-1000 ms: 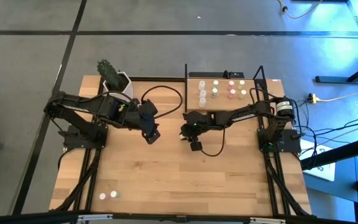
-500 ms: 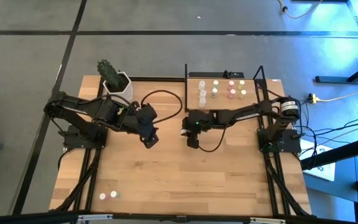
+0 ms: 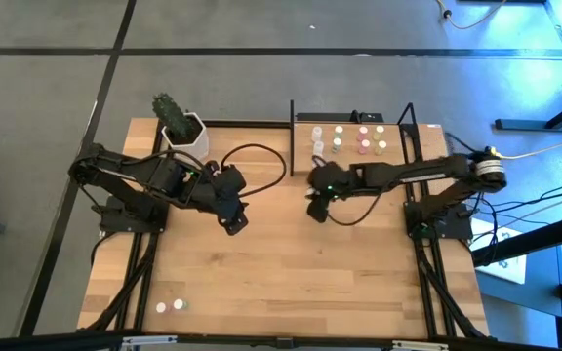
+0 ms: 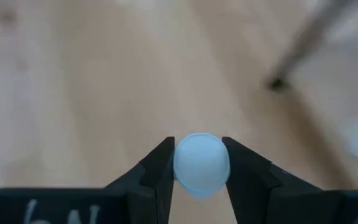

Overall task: Pick and place medicine bottles onto shelf by color
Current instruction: Put the yellow pill bottle on the shelf aligned with the other yellow pill bottles

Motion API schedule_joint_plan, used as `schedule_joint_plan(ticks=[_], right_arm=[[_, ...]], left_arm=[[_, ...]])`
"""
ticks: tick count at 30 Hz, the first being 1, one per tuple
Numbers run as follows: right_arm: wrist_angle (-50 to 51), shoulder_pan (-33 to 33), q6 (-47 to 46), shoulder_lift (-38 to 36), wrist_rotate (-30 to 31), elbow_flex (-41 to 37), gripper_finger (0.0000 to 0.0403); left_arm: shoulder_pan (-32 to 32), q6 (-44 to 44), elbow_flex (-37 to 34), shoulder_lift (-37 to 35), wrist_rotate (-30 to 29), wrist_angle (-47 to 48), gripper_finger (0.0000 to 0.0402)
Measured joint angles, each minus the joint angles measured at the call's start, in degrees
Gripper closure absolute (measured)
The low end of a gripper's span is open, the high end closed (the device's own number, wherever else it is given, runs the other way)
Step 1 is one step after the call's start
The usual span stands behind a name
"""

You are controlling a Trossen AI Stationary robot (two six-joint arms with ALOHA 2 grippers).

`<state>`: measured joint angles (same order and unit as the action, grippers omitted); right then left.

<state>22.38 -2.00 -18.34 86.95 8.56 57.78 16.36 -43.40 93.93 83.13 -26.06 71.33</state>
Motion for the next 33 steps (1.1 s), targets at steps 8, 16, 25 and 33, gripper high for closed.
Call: schedule_joint_plan(ticks=[8, 16, 25, 33], right_arm=[[18.6, 1.5, -8.2, -12.1, 10.1, 0.0, 0.0283], [33.5, 2.2, -20.3, -21.9, 20.9, 0.0, 0.028], [50.3, 0.3, -39.9, -26.9, 30.8, 0.0, 0.0279], [51.2, -0.5, -45.9, -27.7, 32.7, -1.1, 0.0279]], left_arm=[[0.0, 0.0, 0.0, 0.0, -0.4, -0.3, 0.02], [0.0, 0.0, 0.0, 0.0, -0.4, -0.7, 0.02], [-0.1, 0.3, 0.0, 0.0, -0.6, -0.7, 0.02], [-0.1, 0.4, 0.0, 0.0, -2.0, -0.7, 0.02]])
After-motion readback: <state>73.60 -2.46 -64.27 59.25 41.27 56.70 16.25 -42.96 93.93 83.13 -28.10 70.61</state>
